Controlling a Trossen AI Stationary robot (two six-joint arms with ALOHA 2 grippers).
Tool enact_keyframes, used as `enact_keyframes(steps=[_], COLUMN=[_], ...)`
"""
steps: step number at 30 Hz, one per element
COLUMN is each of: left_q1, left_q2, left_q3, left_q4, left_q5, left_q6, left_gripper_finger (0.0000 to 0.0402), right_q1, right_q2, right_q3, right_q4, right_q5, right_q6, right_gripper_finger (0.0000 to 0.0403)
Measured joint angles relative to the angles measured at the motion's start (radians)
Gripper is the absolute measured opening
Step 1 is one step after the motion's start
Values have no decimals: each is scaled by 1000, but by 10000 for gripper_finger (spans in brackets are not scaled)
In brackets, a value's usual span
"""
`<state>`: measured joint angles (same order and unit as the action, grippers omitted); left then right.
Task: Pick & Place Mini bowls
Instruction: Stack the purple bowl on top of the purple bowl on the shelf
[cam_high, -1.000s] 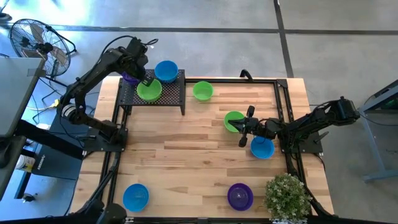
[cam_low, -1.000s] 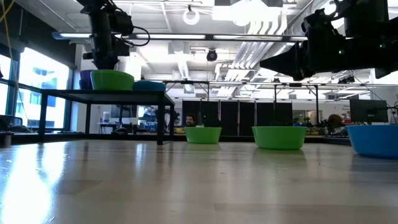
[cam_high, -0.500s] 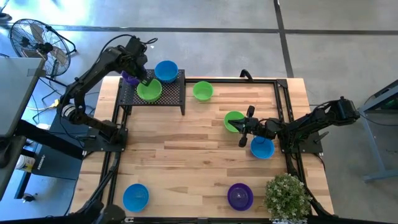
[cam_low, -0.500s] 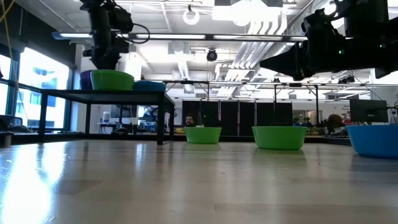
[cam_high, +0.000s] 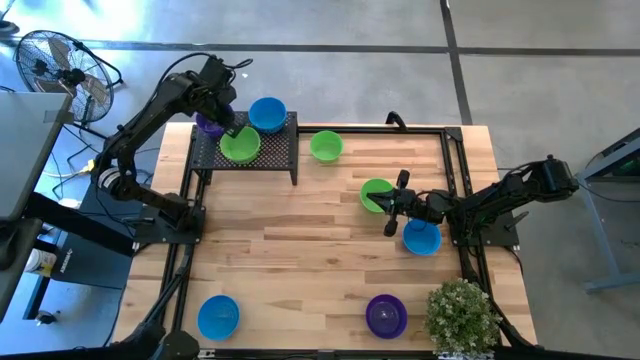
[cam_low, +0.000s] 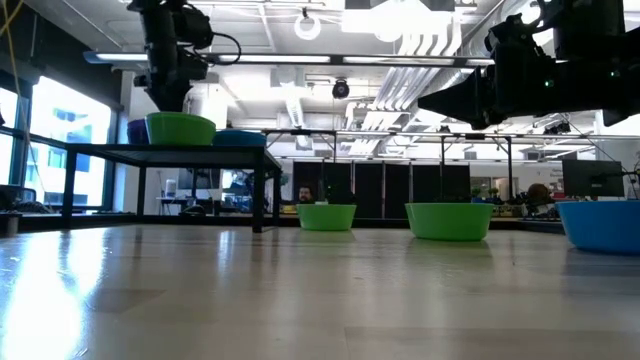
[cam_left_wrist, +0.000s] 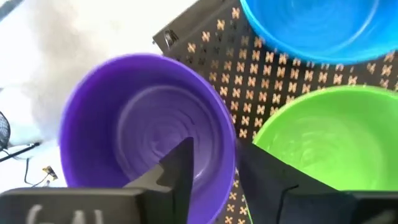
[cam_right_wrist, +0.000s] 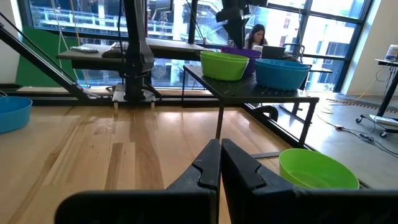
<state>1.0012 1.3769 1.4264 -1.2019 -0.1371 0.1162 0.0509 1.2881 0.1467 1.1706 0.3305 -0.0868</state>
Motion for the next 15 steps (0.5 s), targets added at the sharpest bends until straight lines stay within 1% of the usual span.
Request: enact_keyframes(steps=[5,10,13,15], left_q1=[0,0,0,0], left_q2=[0,0,-11,-24], left_q3=[-41,-47,-47,-47], left_q4=[27,34,33,32], left_q5=[8,23,22,23], left_q6=[27,33,27,26], left_gripper_finger=[62,16,11,20], right_q1=[0,0,0,0], right_q2=[0,0,0,0], right_q3=[0,0,0,0], right_q4=[0,0,0,0], right_q5=[0,0,0,0], right_q6=[0,0,0,0], right_gripper_finger=[1,2,1,1])
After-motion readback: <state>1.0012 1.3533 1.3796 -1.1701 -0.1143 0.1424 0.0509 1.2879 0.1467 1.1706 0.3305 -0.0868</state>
